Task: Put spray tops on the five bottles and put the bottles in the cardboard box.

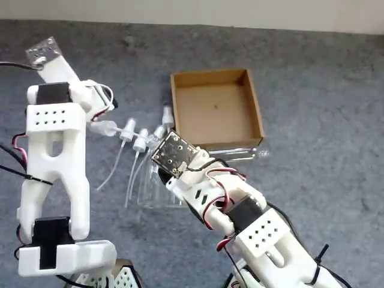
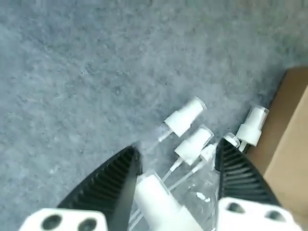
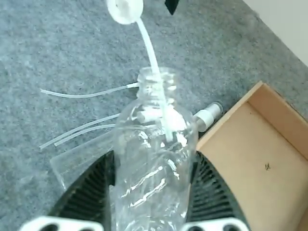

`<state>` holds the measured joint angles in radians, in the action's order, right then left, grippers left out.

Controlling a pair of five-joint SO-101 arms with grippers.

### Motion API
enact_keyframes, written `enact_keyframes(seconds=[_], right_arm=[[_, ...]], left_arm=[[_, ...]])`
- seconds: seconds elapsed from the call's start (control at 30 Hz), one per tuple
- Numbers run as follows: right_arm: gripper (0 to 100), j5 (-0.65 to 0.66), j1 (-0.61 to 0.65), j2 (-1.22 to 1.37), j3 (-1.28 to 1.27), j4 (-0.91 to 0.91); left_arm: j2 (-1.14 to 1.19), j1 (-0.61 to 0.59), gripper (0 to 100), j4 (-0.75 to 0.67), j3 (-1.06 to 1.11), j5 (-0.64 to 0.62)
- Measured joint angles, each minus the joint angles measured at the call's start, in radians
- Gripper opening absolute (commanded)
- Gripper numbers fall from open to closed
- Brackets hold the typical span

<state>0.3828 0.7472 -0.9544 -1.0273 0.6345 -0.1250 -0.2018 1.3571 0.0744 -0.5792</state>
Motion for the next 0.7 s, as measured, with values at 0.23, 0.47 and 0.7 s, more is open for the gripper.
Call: enact_keyframes(seconds=[0.23,0.47,0.7], right_arm=[[0.4,0.000,0.000,0.000,0.000,0.000],[0.4,0.000,-0.002,0.000,0.000,0.000],[0.4,0.000,-0.005,0.000,0.000,0.000]], left_arm=[[0.000,0.011,17,0.034,0.000,-0.003],[0.000,0.028,17,0.100,0.000,-0.003],[0.000,0.160,17,0.115,-0.031,-0.003]])
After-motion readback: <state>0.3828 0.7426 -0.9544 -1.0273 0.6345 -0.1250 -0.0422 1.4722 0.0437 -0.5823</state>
